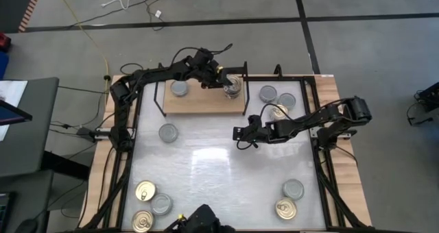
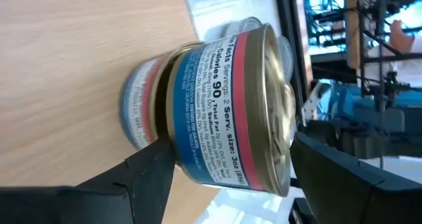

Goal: Stack canned seafood by type on shelf
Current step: Stack the blue tuna can on top of the blue tuna can on the shelf, then stack the green tuna can on top of the green tuna can on the shelf

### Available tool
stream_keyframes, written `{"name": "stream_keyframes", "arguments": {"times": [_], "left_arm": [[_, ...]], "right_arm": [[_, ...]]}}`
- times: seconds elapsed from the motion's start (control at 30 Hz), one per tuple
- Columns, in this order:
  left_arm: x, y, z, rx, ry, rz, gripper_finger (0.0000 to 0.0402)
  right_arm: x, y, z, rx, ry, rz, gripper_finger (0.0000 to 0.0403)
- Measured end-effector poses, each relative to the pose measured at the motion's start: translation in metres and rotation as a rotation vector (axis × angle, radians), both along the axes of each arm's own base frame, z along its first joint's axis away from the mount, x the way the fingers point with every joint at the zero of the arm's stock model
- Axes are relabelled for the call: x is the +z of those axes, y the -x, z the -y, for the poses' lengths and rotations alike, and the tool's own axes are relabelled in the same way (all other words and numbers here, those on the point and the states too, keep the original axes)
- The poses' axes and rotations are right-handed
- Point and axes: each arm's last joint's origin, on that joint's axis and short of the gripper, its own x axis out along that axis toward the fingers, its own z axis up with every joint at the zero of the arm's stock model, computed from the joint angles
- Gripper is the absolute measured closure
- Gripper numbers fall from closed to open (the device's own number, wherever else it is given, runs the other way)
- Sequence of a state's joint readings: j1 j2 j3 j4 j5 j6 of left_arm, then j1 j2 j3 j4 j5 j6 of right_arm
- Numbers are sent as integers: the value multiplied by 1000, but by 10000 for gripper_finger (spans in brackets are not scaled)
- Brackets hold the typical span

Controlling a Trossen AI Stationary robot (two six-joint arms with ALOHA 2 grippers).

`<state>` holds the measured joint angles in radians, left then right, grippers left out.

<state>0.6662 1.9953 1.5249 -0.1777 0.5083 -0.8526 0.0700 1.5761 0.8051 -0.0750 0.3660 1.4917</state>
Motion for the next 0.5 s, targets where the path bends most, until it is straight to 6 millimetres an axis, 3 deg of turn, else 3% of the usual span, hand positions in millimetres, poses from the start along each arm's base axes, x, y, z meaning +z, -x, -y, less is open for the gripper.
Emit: {"name": "stream_keyframes", "arguments": {"times": [0.13,0.5], "left_arm": [[1,0,1,-74,13,32,117],[-3,4,0,-46,36,-16,117]], "right_arm": [[0,0,0,1,2,-1,316],[0,0,0,4,5,-3,316]]}}
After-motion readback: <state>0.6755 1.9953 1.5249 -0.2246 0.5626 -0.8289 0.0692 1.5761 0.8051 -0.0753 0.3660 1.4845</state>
